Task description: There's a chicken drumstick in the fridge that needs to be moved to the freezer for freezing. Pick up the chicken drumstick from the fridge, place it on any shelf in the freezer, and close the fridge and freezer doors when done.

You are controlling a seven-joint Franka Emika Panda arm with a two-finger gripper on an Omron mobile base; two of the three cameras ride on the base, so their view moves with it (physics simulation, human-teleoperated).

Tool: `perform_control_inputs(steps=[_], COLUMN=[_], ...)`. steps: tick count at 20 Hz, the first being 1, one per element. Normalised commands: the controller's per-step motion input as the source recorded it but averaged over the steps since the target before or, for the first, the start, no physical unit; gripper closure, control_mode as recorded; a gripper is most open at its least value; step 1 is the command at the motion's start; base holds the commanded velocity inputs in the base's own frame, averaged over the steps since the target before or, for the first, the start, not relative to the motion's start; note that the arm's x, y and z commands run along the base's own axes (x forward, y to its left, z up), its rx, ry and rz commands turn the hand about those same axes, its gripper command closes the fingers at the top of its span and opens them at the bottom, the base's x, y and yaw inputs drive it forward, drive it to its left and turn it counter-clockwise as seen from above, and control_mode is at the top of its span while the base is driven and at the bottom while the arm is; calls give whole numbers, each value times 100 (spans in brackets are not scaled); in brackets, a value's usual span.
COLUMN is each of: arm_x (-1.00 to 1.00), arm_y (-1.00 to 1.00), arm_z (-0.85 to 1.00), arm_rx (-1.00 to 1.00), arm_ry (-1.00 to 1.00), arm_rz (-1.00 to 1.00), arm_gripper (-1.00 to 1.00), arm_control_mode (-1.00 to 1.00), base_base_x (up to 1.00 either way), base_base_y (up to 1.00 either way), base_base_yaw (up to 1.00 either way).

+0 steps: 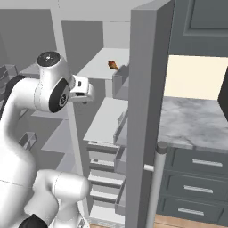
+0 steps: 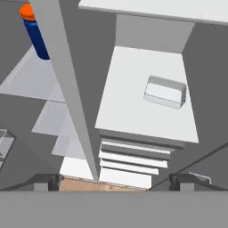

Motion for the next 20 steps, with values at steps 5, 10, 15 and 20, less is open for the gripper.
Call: perform_control_inputs(steps=[5,10,15,20], arm_x=[24,47,39,34], arm_y=[-9,-14,-37,-36], arm_z=[37,33,15,11], arm_rx=[-1,0,0,0], arm_ry=[-9,-9,-5,-8], arm_rz=[0,0,6,7], arm_gripper=[-100,-100,-100,-100], arm_control_mode=[-100,-100,-100,-100], base_base_x=[0,0,0,0], base_base_y=[0,0,0,0], base_base_yaw=[0,0,0,0])
